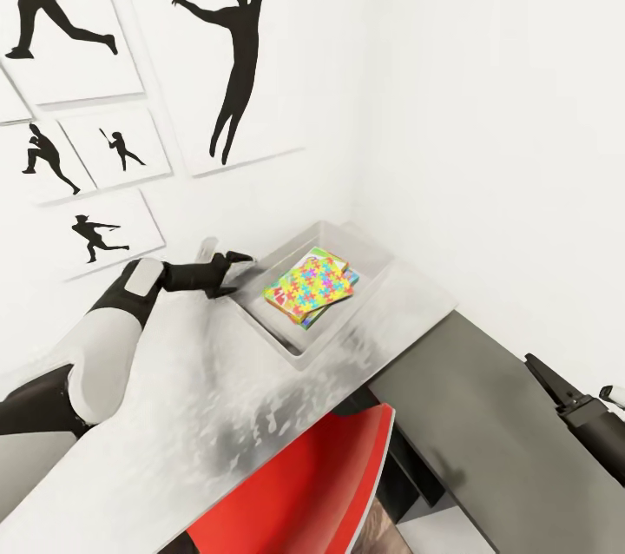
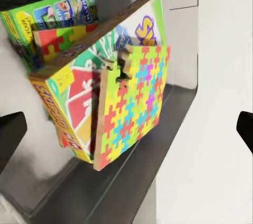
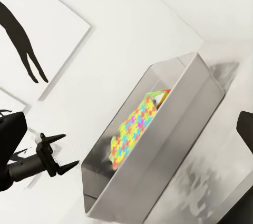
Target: Put all the toys in the child's room - the three board games (two on the bed and one on the table), the two jigsaw puzzles on the table, and the tennis ball on the table - inside the toy box on the table in the child's room.
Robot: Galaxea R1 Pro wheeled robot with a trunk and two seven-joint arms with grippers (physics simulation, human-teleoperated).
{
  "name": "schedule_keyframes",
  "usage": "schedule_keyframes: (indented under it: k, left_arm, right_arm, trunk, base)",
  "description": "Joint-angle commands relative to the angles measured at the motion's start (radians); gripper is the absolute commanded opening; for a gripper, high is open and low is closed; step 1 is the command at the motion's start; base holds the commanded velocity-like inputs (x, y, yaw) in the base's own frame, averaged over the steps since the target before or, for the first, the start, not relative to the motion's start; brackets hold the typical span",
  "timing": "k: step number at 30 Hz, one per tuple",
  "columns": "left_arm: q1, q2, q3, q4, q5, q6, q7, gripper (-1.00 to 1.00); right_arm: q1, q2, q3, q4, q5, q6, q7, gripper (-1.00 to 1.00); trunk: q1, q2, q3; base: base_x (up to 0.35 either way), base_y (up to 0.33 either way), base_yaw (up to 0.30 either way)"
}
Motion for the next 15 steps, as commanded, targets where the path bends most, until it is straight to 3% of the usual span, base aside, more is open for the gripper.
schedule_keyframes:
  k: [1, 9, 11, 15]
  left_arm:
    - [-0.001, 0.030, 0.006, 0.000, -0.010, 0.005, -0.045, 1.00]
    - [0.010, 0.214, -0.002, 0.000, -0.016, 0.005, -0.265, 1.00]
    - [0.024, 0.259, -0.019, 0.000, -0.019, 0.005, -0.343, 1.00]
    - [0.108, 0.340, -0.086, -0.018, -0.025, 0.005, -0.542, 1.00]
  right_arm:
    - [-0.001, 0.000, -0.001, 0.000, -0.005, 0.006, 0.001, 1.00]
    - [0.000, 0.003, 0.001, 0.000, -0.002, 0.003, 0.001, 1.00]
    - [0.000, 0.005, 0.003, 0.000, 0.001, 0.003, 0.001, 1.00]
    - [0.000, 0.011, 0.005, 0.000, 0.005, 0.000, 0.001, 1.00]
  trunk:
    - [0.001, -0.002, -0.002]
    - [0.001, -0.002, -0.001]
    - [0.001, -0.002, 0.002]
    - [0.001, -0.002, 0.007]
  base:
    - [0.000, 0.000, 0.000]
    - [0.000, 0.000, -0.004]
    - [0.000, 0.000, -0.045]
    - [0.000, 0.000, -0.062]
